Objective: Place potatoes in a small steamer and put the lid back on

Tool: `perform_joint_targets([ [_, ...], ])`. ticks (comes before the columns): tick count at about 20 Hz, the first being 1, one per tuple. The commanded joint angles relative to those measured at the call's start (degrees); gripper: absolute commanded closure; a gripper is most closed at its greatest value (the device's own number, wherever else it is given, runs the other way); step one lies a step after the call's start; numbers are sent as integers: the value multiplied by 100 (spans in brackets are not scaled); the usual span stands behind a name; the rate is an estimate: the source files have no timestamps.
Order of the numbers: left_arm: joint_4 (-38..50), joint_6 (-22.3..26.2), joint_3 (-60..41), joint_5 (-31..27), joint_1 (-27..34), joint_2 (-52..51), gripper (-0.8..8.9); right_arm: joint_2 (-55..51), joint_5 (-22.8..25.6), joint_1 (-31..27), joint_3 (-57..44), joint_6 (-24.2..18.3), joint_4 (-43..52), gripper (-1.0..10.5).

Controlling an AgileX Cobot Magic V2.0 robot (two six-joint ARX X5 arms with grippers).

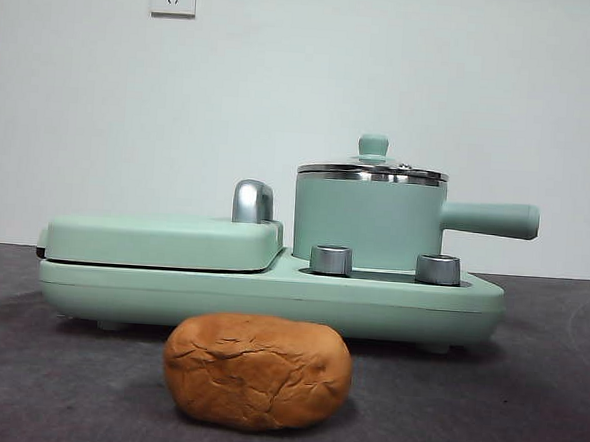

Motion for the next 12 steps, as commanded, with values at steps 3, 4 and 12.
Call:
perform_joint_targets([
  [3, 317, -50, 356, 15, 9, -4, 807, -2, -304, 15, -4, 98, 334, 927],
  [4, 337, -50, 426, 15, 11, -4, 807, -2, -404, 17, -4, 109, 435, 927],
  [12, 42, -48, 1220, 15, 11, 136, 806, 2, -898, 17, 439, 809, 74, 935],
])
